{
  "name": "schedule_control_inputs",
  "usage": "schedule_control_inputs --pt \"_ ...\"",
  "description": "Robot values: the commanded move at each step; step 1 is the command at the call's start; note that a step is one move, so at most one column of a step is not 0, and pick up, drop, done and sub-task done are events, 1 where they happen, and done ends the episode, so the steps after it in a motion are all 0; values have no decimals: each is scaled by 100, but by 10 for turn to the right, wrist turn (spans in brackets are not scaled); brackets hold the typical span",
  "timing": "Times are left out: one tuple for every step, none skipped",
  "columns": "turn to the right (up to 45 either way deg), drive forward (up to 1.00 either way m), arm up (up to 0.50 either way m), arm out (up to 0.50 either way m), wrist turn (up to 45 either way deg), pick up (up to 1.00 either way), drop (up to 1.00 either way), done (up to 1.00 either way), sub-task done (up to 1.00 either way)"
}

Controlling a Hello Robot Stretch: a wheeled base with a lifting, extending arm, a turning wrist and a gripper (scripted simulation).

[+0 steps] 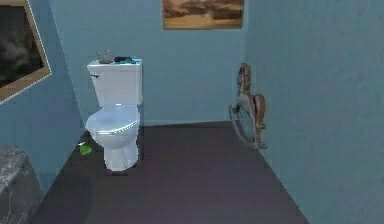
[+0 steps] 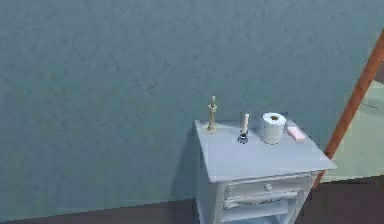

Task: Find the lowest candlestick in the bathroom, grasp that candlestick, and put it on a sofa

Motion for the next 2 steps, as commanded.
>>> schedule_control_inputs --pt "0 100 0 0 0 0 0 0 0" --pt "0 55 0 0 0 0 0 0 0"
